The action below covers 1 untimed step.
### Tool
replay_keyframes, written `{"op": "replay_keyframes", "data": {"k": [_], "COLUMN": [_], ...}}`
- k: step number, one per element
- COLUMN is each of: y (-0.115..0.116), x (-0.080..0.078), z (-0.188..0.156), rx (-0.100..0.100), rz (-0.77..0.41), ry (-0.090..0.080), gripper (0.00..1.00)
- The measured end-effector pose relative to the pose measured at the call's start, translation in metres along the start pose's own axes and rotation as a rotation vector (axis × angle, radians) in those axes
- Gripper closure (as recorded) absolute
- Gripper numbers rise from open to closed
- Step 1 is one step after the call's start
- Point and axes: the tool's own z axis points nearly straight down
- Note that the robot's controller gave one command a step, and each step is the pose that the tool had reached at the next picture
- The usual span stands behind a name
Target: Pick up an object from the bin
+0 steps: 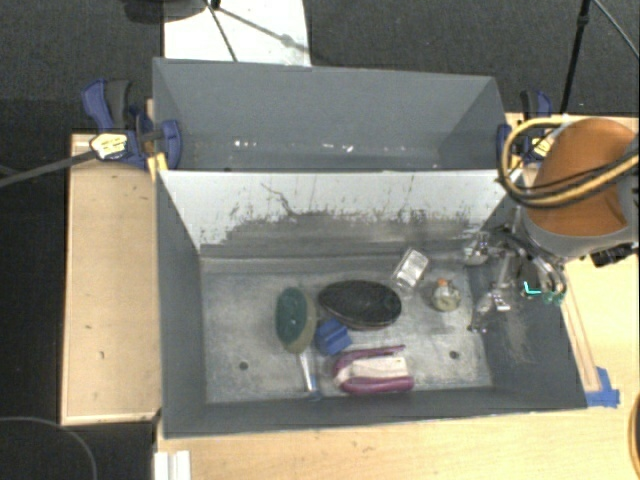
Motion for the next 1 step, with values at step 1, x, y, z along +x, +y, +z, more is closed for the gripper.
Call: {"op": "replay_keyframes", "data": {"k": [1], "y": [0.0207], "x": [-0.0348], "z": [0.0549], "rx": [0.001], "rz": [-0.239], "ry": [-0.012], "gripper": [0.00]}}
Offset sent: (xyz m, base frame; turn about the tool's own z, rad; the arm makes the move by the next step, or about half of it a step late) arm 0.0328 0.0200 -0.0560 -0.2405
